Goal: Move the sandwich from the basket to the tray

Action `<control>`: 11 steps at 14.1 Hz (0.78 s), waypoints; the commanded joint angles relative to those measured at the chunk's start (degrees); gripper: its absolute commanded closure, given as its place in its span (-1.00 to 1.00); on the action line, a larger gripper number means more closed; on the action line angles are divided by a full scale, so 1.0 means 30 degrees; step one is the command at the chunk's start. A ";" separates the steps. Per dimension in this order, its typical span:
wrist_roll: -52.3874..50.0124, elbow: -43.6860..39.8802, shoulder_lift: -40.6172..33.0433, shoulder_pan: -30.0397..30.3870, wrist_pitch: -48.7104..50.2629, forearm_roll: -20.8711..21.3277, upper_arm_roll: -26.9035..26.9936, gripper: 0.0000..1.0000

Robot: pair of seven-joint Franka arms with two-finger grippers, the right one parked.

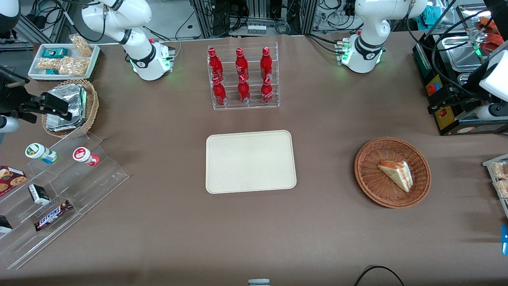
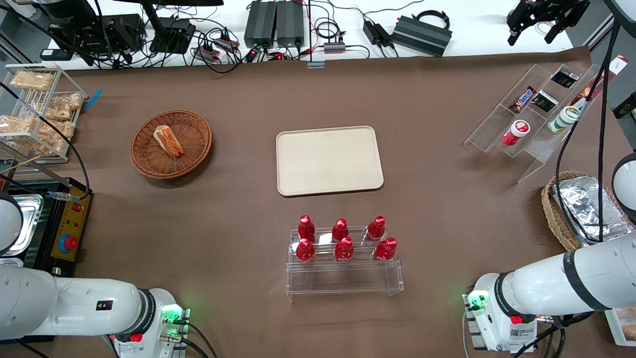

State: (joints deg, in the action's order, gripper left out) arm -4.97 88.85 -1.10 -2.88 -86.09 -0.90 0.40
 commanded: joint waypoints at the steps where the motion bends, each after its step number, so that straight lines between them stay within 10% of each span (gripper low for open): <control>1: 0.0223 -0.0438 0.0075 -0.0036 0.0424 -0.0139 0.0100 -1.00; 11: 0.0222 -0.0292 0.0222 -0.0036 0.0570 -0.0022 0.0100 -1.00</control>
State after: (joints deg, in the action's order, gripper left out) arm -4.97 88.86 -0.98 -2.88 -85.55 -0.90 0.44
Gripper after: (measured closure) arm 0.000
